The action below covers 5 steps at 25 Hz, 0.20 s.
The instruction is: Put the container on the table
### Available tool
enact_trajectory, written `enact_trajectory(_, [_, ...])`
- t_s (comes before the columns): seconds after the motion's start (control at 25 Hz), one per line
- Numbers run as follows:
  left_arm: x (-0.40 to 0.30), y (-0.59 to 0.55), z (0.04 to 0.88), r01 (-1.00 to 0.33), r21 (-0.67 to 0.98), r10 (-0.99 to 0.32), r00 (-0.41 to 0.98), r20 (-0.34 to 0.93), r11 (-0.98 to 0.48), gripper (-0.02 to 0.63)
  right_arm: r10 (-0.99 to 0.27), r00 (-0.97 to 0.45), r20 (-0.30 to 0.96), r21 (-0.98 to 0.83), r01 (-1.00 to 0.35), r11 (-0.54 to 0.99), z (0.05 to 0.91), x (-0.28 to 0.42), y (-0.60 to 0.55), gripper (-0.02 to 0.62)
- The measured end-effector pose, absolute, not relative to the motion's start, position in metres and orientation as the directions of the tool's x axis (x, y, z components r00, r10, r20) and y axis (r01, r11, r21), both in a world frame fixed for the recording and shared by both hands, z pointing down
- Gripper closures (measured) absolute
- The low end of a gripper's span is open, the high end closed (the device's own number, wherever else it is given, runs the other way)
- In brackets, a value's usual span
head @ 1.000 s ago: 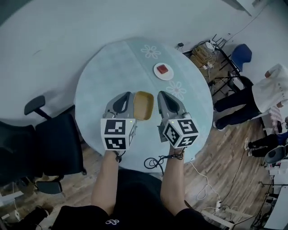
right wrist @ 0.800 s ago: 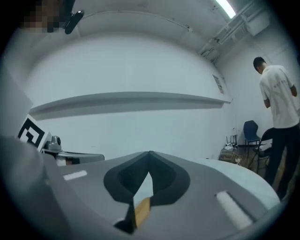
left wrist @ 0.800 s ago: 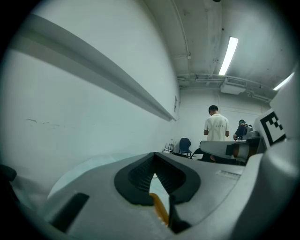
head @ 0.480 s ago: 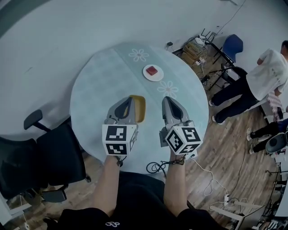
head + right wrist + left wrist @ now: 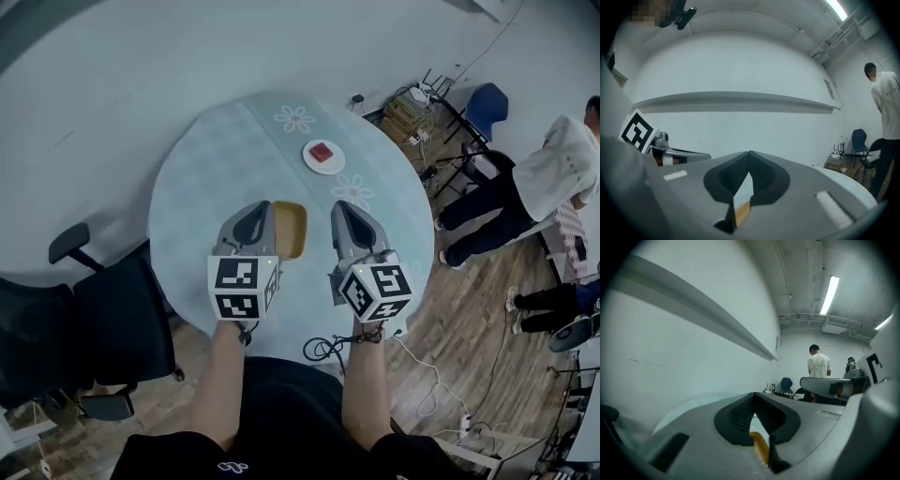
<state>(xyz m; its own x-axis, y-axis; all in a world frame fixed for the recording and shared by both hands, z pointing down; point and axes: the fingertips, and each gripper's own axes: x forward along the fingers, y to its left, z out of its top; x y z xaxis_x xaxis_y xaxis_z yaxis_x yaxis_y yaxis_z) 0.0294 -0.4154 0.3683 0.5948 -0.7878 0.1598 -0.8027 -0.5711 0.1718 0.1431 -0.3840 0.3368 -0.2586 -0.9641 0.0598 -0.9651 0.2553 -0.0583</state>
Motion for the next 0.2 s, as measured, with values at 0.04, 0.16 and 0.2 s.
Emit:
enact_trajectory(0.04, [0.0271, -0.4165, 0.3675, -0.804, 0.173, -0.789, 0.594, 0.16, -0.57, 0.604, -0.963, -0.264, 0.059, -0.052, -0.964, 0.261, 0.3352, 0.1399, -0.385, 0.586])
enact_trajectory(0.16, [0.0212, -0.4211, 0.3667, -0.806, 0.176, -0.791, 0.59, 0.161, -0.565, 0.604, -0.96, -0.274, 0.06, -0.041, -0.961, 0.272, 0.3332, 0.1332, -0.3877, 0.586])
enact_trajectory(0.2, [0.0195, -0.4227, 0.3669, -0.807, 0.177, -0.792, 0.588, 0.163, -0.563, 0.604, -0.959, -0.276, 0.061, -0.037, -0.961, 0.274, 0.3333, 0.1314, -0.3885, 0.586])
